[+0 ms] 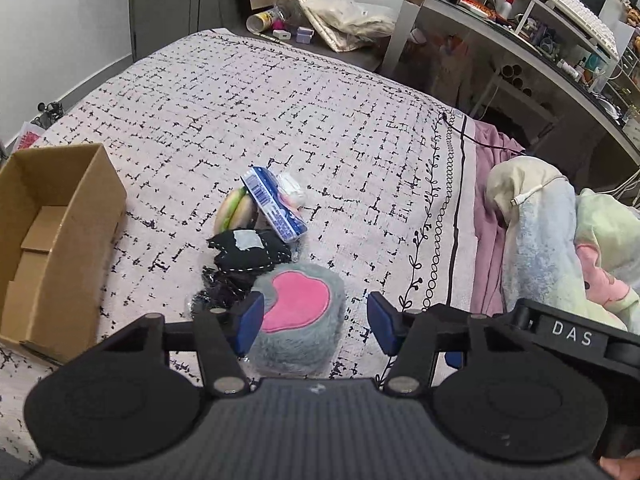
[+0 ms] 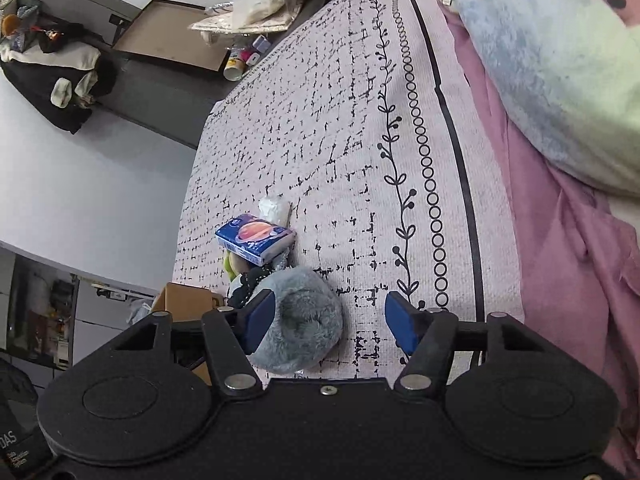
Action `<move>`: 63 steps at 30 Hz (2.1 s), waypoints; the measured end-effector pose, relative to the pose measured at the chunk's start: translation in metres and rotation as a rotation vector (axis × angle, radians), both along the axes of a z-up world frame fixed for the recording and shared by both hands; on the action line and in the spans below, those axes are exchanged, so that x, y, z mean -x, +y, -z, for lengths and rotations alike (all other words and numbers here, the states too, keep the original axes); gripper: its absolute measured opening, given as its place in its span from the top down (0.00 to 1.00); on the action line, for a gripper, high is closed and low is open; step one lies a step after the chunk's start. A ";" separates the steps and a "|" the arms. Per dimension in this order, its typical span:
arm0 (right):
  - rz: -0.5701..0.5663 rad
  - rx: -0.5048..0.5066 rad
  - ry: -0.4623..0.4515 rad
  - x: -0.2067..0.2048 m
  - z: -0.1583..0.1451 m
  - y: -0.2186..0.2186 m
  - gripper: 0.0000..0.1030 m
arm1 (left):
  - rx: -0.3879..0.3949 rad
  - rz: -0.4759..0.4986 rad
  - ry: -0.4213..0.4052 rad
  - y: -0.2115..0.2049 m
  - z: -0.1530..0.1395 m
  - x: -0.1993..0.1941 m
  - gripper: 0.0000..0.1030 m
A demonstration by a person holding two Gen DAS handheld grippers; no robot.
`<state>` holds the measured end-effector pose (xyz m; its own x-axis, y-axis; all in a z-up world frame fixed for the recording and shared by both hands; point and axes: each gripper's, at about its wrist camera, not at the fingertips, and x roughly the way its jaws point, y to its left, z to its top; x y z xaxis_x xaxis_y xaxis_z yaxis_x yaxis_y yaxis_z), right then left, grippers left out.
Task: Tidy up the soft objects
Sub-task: 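Move the left tool down to the grey-blue plush and close on it, then lift the grey-blue plush with the left tool toward the cardboard box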
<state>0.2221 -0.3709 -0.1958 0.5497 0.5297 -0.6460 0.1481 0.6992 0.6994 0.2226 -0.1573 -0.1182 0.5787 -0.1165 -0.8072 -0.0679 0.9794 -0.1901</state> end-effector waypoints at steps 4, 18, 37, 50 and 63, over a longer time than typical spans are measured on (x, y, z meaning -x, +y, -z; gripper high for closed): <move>0.000 0.005 0.009 -0.003 0.002 0.000 0.42 | 0.008 0.010 0.026 -0.003 0.010 -0.005 0.45; -0.041 0.007 0.004 -0.011 0.005 0.015 0.41 | -0.048 -0.035 0.056 0.027 0.046 -0.012 0.55; -0.070 0.060 0.008 -0.021 0.006 0.047 0.41 | 0.087 -0.077 0.022 0.061 0.043 -0.009 0.76; -0.097 0.059 0.057 -0.036 0.020 0.070 0.42 | 0.126 -0.069 0.032 0.068 0.048 -0.016 0.75; -0.117 -0.008 0.071 -0.049 0.032 0.091 0.76 | 0.160 -0.079 0.049 0.078 0.054 -0.023 0.75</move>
